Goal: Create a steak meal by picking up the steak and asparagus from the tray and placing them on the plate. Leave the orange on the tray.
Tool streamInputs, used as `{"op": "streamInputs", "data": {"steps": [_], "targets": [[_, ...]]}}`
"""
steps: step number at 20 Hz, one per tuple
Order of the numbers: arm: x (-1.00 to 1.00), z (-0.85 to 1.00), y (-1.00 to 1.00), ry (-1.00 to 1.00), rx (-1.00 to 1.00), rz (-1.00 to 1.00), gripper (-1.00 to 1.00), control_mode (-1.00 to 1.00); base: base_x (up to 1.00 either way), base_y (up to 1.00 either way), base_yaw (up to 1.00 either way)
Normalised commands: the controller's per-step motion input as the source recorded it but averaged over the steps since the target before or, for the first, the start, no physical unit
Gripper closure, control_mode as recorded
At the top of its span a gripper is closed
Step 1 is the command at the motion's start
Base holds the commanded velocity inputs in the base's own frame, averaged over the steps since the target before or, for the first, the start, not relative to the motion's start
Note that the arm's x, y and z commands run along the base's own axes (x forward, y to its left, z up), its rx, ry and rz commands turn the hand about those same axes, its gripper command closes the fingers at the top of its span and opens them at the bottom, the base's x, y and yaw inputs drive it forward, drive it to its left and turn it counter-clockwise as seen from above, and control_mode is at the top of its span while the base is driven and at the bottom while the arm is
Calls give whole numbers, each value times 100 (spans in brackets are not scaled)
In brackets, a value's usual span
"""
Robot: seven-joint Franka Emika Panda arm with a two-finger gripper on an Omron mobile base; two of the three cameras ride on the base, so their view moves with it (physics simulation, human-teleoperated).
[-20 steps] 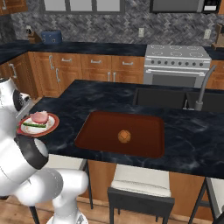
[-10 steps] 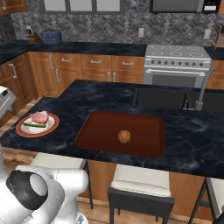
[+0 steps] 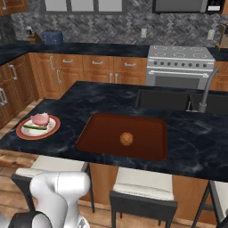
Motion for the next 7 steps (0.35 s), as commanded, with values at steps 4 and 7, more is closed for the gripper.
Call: {"op": "streamInputs", "data": {"steps": [4, 7], "targets": [[-7, 0, -55, -2, 14, 0, -100, -100, 0, 0, 0], [0, 0, -83, 0, 20, 0, -100, -100, 0, 0, 0]]}}
